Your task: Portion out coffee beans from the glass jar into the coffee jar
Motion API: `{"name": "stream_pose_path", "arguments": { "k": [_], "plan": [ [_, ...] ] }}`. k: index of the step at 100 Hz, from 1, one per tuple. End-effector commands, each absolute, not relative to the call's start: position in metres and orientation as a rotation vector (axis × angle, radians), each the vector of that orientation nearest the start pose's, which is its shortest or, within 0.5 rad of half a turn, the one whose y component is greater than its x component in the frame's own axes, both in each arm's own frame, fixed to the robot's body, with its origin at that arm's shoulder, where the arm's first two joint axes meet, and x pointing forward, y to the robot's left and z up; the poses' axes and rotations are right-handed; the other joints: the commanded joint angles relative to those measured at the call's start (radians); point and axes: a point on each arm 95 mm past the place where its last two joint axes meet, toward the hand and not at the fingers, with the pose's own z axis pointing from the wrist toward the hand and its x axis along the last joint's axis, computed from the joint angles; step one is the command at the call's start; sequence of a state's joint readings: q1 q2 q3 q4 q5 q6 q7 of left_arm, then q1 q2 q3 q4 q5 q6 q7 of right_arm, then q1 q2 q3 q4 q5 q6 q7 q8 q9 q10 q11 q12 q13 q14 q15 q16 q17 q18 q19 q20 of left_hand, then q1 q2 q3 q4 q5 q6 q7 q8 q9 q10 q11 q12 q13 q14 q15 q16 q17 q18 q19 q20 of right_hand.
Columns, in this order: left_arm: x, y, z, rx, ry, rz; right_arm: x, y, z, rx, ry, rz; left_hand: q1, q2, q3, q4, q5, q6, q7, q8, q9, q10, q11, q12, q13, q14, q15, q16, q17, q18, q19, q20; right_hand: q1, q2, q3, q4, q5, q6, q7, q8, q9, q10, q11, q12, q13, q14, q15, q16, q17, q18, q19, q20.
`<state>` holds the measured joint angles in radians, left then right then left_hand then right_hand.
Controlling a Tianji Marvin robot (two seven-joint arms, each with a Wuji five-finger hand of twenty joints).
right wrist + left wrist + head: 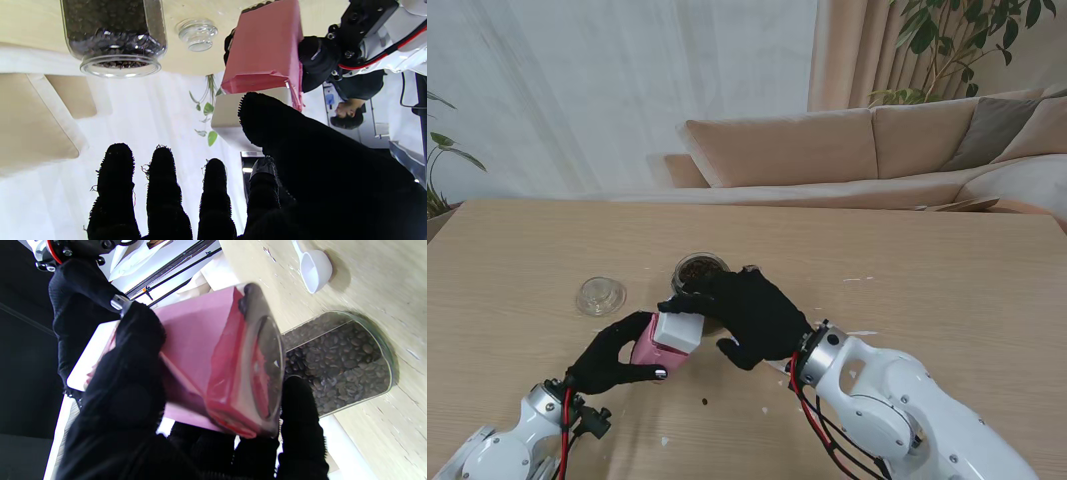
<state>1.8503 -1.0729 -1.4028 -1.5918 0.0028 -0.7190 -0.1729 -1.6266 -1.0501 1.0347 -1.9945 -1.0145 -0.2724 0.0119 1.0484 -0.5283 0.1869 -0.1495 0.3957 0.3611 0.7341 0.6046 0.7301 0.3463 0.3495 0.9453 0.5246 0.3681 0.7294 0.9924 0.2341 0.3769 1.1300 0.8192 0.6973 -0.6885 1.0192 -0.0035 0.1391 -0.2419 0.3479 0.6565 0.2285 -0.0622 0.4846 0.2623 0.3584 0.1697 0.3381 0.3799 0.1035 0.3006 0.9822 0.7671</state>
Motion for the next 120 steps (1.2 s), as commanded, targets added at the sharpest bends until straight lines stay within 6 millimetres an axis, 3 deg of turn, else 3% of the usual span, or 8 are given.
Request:
{"name": "stream_pose_path", "arguments": {
  "k": [1, 38, 73, 88, 104, 120],
  "plan": [
    [0.306, 0.036, -0.345, -1.702, 1.103, -2.567, 0.311, 0.13, -0.238, 0.706, 1.76, 2.021, 0.243, 0.197, 0.318, 0.043, 0.089, -0.183, 0.209, 0.08, 0.122, -0.144, 0.165, 0.09, 0.024, -0.024, 0.007, 0.016, 0.007, -0.006, -0.003, 0.007, 0.011, -0.038, 0.023, -0.041, -0.022, -0.03, -0.027, 0.014, -0.034, -0.023, -0.009, -0.007, -0.027, -0.033, 0.006, -0.011, 0.002, -0.024, -0.005, -0.007],
    [0.304, 0.034, -0.345, -1.702, 1.13, -2.571, 0.316, 0.136, -0.237, 0.661, 1.779, 2.042, 0.242, 0.197, 0.317, 0.044, 0.089, -0.183, 0.207, 0.081, 0.122, -0.144, 0.164, 0.091, 0.024, -0.025, 0.006, 0.015, 0.007, -0.006, -0.003, 0.007, -0.039, -0.021, -0.024, -0.062, 0.077, -0.075, 0.027, 0.05, -0.025, -0.031, 0.067, 0.025, 0.001, -0.036, 0.034, -0.004, 0.016, -0.027, 0.021, -0.007],
    [0.303, 0.032, -0.345, -1.698, 1.139, -2.57, 0.32, 0.14, -0.24, 0.704, 1.777, 2.051, 0.242, 0.198, 0.316, 0.044, 0.089, -0.183, 0.206, 0.082, 0.122, -0.144, 0.163, 0.092, 0.024, -0.026, 0.005, 0.016, 0.007, -0.006, -0.003, 0.007, -0.183, 0.074, -0.135, -0.065, 0.182, -0.03, 0.215, 0.13, 0.057, -0.034, 0.094, 0.061, 0.033, -0.037, 0.079, 0.026, 0.038, -0.03, 0.08, 0.023],
    [0.304, 0.032, -0.346, -1.701, 1.139, -2.567, 0.322, 0.142, -0.239, 0.738, 1.762, 2.057, 0.243, 0.198, 0.317, 0.044, 0.09, -0.182, 0.205, 0.082, 0.123, -0.142, 0.162, 0.092, 0.023, -0.025, 0.005, 0.016, 0.007, -0.006, -0.003, 0.008, -0.247, 0.095, -0.18, -0.063, 0.243, 0.115, 0.28, 0.16, 0.104, -0.042, 0.106, 0.088, 0.046, -0.041, 0.099, 0.038, 0.047, -0.032, 0.11, 0.044],
    [0.304, 0.032, -0.346, -1.698, 1.141, -2.566, 0.325, 0.145, -0.239, 0.773, 1.755, 2.045, 0.243, 0.198, 0.317, 0.044, 0.09, -0.183, 0.205, 0.082, 0.123, -0.142, 0.162, 0.092, 0.023, -0.026, 0.004, 0.016, 0.007, -0.007, -0.003, 0.007, -0.31, 0.112, -0.212, -0.062, 0.289, 0.219, 0.337, 0.197, 0.131, 0.017, 0.174, 0.155, 0.064, -0.041, 0.137, 0.057, 0.061, -0.032, 0.148, 0.065],
    [0.304, 0.032, -0.346, -1.692, 1.14, -2.569, 0.327, 0.15, -0.242, 0.867, 1.737, 2.028, 0.243, 0.199, 0.316, 0.044, 0.089, -0.183, 0.205, 0.083, 0.122, -0.145, 0.162, 0.092, 0.024, -0.026, 0.004, 0.016, 0.007, -0.007, -0.003, 0.007, -0.393, 0.156, -0.274, -0.062, 0.264, 0.322, 0.553, 0.324, 0.1, 0.098, 0.302, 0.274, 0.044, -0.028, 0.203, 0.098, 0.056, -0.034, 0.179, 0.087]
  ]
}}
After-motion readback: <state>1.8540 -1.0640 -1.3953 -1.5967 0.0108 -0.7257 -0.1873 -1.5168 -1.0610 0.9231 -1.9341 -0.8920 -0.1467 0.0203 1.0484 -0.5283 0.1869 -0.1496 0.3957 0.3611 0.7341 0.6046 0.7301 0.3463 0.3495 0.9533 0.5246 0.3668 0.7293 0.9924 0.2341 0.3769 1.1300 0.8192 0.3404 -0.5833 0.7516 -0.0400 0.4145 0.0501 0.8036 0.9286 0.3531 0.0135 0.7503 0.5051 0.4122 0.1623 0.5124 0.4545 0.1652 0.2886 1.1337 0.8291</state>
